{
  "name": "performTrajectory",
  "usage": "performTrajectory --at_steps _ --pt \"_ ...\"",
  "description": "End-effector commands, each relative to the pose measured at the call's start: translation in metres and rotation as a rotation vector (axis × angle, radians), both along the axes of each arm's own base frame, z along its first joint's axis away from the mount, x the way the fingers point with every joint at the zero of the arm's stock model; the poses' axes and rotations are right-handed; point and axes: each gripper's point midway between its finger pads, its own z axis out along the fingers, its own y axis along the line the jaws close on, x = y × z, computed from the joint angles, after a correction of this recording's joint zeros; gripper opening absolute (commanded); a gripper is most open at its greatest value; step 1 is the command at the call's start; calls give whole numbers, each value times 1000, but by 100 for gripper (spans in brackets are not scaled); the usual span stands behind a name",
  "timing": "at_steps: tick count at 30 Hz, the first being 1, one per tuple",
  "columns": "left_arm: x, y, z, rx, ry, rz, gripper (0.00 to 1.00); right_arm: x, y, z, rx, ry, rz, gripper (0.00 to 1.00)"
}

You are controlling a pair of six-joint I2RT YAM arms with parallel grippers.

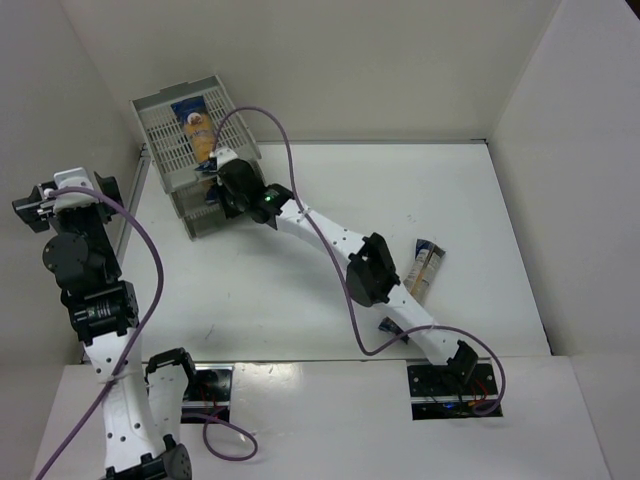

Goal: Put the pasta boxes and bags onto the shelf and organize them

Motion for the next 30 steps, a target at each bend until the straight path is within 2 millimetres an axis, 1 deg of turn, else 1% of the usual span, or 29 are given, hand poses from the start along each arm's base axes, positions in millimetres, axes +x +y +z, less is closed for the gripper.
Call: performTrajectory --at_steps 1,2,3,4,5,6,7,8,9,10,11,12,13,14,15,16,17,18,19,20,21,22,23,25,26,27,28,29,30 --pt "-16 -5 27 38 -91 2 100 -50 -1 29 -52 0 87 0" --pt "-15 -5 25 35 -83 2 100 -53 -6 35 -50 -2 88 0" --pt "-17 -9 28 32 -97 -15 100 -59 -8 43 -49 -16 78 0" --pt "-20 -11 27 20 -102 -20 100 -64 -23 56 -61 -21 58 6" --pt "-16 -15 22 22 -78 -48 100 -65 -30 65 -57 -36 38 40" --pt "-19 -19 23 17 -84 -64 100 -65 -41 72 -68 -46 9 63" --pt "-23 -21 24 1 -97 -72 100 -74 -61 83 -81 -50 -10 79" --pt "-20 -23 19 -11 -83 -88 100 -75 -75 89 -105 -80 -21 98" --pt "-22 -27 22 -13 -95 -105 100 -80 -92 93 -131 -93 -41 100" --pt "-21 -27 17 -30 -86 -109 100 -85 -121 60 -225 -73 -91 100" --pt "-20 -31 11 -53 -80 -135 100 -89 -153 97 -181 -111 -138 100" --pt "-19 -35 11 -58 -81 -158 100 -76 -189 93 -172 -77 -229 100" --pt "-17 -37 8 -71 -70 -169 100 -81 -235 51 -270 20 -297 100" --pt "-17 -37 5 -94 -71 -176 100 -81 -272 55 -254 67 -383 100" --pt "-15 -40 5 -98 -72 -192 100 -65 -325 39 -238 158 -550 100" --pt "-14 -43 3 -98 -59 -208 100 -80 -358 2 -310 239 -604 100" --pt "-10 -44 0 -114 -47 -220 100 -83 -379 -6 -337 239 -663 100" --pt "-3 -46 -4 -128 -32 -242 100 -89 -390 -8 -332 248 -684 100" --pt "0 -49 -4 -129 -18 -261 100 -96 -404 -26 -333 303 -725 100" --pt "4 -49 -9 -136 1 -270 100 -101 -401 -32 -286 358 -708 100" --pt "7 -48 -7 -138 5 -270 100 -104 -404 -37 -265 390 -718 100" --pt "9 -50 -6 -138 14 -284 100 -107 -415 -48 -246 437 -765 100" --pt "12 -52 -8 -148 21 -298 100 -109 -422 -53 -241 466 -794 100" --pt "16 -51 -7 -163 35 -308 100 -120 -445 -64 -237 538 -846 100" --pt "18 -57 -8 -170 36 -341 100 -119 -473 -72 -218 589 -928 100" --pt "17 -57 -8 -167 38 -345 100 -121 -485 -73 -194 607 -968 100" --pt "20 -55 -10 -193 39 -351 100 -133 -499 -82 -207 636 -1001 100" --pt "22 -57 -13 -204 36 -366 100 -130 -510 -78 -184 628 -1056 100" --pt "21 -57 -13 -214 33 -371 100 -130 -508 -75 -170 627 -1047 100"
